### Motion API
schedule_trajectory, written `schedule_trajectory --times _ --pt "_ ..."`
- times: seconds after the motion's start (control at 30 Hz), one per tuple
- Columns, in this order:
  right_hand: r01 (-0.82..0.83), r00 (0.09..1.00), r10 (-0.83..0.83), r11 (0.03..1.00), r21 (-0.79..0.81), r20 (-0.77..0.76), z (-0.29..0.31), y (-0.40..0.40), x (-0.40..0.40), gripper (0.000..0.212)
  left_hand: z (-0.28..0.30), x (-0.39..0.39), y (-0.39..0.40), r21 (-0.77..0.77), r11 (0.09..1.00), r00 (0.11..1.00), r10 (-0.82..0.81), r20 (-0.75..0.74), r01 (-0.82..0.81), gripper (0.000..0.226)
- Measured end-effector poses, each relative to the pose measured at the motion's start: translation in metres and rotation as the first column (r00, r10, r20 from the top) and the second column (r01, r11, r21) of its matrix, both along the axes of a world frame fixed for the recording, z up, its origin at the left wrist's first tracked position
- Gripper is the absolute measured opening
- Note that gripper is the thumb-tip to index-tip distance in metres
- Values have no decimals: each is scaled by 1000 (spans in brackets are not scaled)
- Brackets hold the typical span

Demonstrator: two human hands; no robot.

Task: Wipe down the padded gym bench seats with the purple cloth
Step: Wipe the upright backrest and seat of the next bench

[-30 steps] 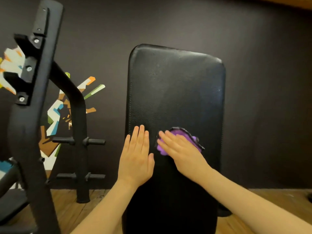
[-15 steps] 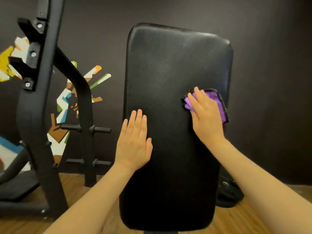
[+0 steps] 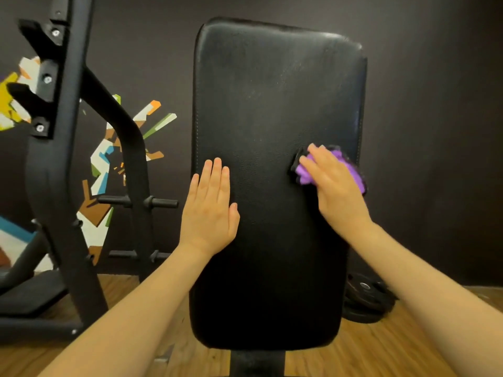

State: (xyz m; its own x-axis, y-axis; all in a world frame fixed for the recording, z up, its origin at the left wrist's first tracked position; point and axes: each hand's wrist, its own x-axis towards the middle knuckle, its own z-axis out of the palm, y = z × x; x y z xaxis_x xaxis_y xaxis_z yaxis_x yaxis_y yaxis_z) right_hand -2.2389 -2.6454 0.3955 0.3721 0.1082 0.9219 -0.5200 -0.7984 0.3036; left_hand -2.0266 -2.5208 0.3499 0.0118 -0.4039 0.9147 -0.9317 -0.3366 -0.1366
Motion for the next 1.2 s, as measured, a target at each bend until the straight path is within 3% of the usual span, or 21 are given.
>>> schedule_trajectory --times 0.1,0.2,0.43,0.53,0.63,0.77,0.87,0.97,1.2 --pt "58 987 -72 994 95 144 3 5 16 41 -4 -3 -1 -25 1000 1000 -6 -25 5 66" --pt "48 983 -69 991 123 172 -40 15 25 43 -29 -15 -1 -37 999 998 -31 -59 29 67" --pt "102 975 -92 994 39 -201 -161 16 -7 56 -98 -38 3 73 997 999 -14 -45 17 66" --pt "-19 971 31 998 57 -236 -161 14 -18 48 -110 -37 7 116 993 999 -20 -34 24 66" --pt "-114 991 117 992 49 -65 -127 15 -24 39 -123 -34 14 128 991 999 -25 -29 29 66" --pt "-29 998 26 997 71 49 -98 7 -22 38 -149 -31 15 133 989 998 -54 -32 58 67" --pt "65 996 -71 991 114 58 -118 9 -2 41 -161 -30 10 138 989 998 -49 -50 56 68" --pt "56 993 -75 977 204 86 -137 18 6 48 -163 -31 12 163 986 998 -32 -62 41 69" --pt "106 994 -98 950 294 -43 -184 39 -1 65 -152 -39 28 278 960 995 14 -100 15 72"
